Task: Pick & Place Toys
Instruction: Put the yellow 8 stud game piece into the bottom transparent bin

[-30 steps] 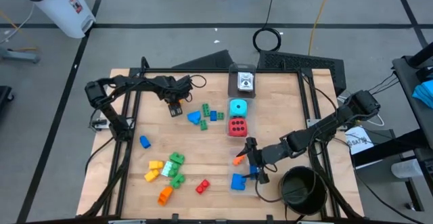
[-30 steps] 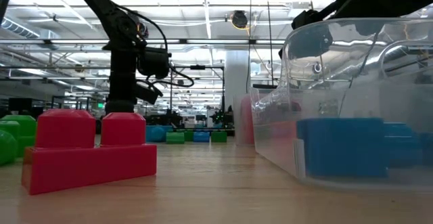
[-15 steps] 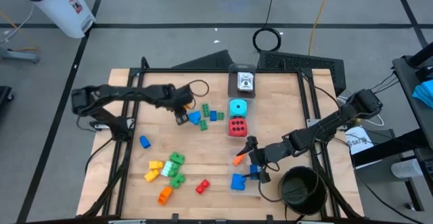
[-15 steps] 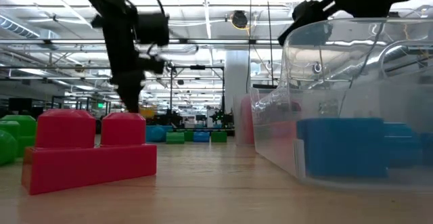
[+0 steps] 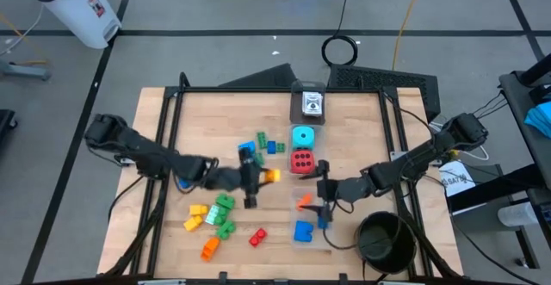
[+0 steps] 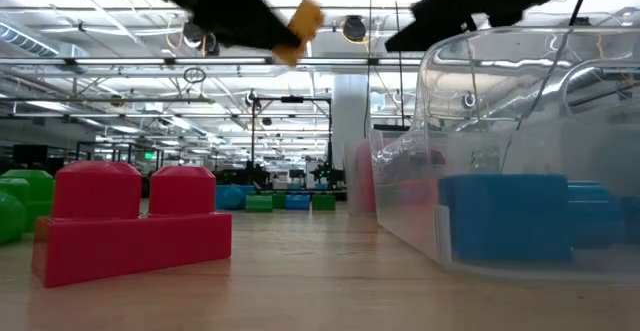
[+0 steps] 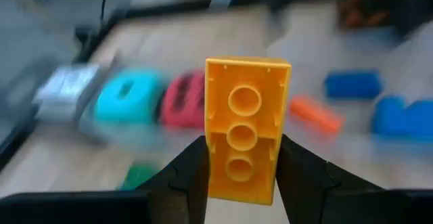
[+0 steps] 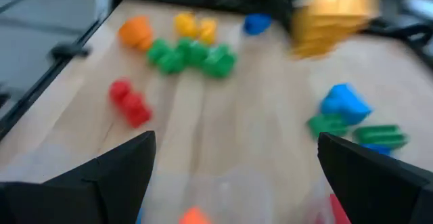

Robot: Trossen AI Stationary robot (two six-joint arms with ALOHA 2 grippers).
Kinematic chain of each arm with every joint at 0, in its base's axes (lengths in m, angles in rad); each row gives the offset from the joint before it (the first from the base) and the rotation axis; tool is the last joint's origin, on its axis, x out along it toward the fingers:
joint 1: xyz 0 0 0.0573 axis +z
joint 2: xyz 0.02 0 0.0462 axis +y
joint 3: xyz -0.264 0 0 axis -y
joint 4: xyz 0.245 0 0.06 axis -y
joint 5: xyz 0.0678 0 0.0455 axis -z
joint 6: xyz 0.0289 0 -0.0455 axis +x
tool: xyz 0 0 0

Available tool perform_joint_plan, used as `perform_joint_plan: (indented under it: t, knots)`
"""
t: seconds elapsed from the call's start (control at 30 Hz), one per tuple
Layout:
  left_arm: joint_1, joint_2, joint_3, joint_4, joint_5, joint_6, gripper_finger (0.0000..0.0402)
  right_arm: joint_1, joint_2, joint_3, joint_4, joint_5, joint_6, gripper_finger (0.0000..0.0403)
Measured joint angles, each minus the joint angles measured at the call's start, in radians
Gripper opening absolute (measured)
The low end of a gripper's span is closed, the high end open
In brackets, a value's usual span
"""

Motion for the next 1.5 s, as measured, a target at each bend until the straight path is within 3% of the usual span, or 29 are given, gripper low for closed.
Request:
perform_joint_plan:
  t: [0.3, 0.67, 0.8, 1.2, 1.5]
  knots:
    - [-0.071, 0.125, 0.002, 0.298, 0.013, 0.101, 0.0139, -0.057, 0.086, 0.001, 0.295, 0.018, -0.058, 0.038]
    - [-0.041, 0.126, 0.003, 0.327, 0.034, 0.077, 0.0139, -0.068, 0.202, 0.001, 0.614, 0.015, -0.172, 0.0368]
    - [-0.036, 0.126, 0.003, 0.337, 0.034, 0.068, 0.0139, -0.077, 0.232, 0.001, 0.622, 0.017, -0.172, 0.0325]
    - [-0.041, 0.125, 0.003, 0.335, 0.037, 0.067, 0.0136, -0.087, 0.239, 0.001, 0.638, 0.0, -0.165, 0.0116]
    - [-0.039, 0.123, 0.003, 0.339, 0.059, 0.055, 0.0135, -0.084, 0.212, -0.001, 0.626, 0.01, -0.167, 0.0112]
